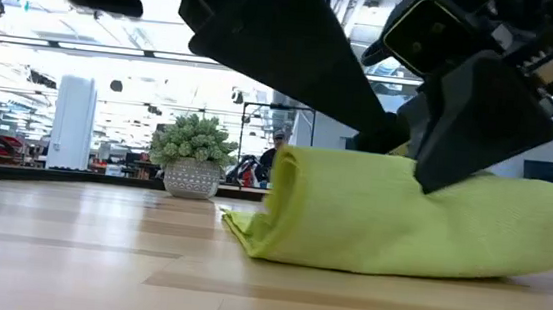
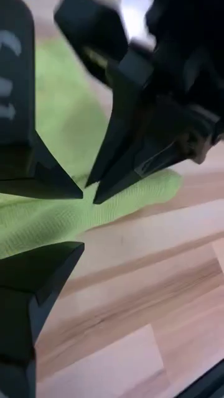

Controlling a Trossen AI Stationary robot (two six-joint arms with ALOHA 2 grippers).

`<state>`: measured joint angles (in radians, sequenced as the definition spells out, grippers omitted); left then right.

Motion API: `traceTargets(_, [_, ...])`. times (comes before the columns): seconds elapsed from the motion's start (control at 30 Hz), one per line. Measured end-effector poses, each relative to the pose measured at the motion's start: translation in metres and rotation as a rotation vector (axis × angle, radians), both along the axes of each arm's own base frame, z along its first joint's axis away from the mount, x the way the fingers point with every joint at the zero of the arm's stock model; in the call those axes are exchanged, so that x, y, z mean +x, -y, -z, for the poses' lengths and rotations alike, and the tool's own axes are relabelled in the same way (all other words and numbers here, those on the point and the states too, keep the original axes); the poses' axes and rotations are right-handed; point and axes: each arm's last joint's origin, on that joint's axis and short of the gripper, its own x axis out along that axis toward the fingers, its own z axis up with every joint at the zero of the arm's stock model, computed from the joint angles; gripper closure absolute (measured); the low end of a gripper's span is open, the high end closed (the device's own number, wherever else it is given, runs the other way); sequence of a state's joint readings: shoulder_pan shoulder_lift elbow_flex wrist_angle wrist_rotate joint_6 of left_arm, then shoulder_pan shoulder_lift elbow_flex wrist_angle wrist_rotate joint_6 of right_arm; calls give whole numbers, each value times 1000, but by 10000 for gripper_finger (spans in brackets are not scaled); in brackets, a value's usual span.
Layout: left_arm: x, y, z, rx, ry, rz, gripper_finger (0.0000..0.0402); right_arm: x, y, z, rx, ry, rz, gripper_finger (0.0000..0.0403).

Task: Roll microfiber towels into tight, uniform cylinder then place into a basket
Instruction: Roll the green microfiber cloth

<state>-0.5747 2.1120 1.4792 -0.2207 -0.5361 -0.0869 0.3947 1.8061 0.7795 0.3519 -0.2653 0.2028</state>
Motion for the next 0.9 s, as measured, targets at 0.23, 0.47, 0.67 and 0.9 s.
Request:
traceTargets(0.23, [3, -19, 14, -140, -60, -77, 252, 1, 1, -1, 0, 9, 9, 387])
traceTargets(0.47, [1, -25, 23, -211, -121, -97, 243, 2, 2, 0, -24, 18, 41, 381])
traceTargets(0.67, [-1, -22, 23, -241, -138, -65, 288, 2, 3, -1, -29, 27, 51, 370])
traceTargets(0.9, [1, -20, 18, -246, -145, -55, 367, -2, 4, -9, -36, -14, 49, 288])
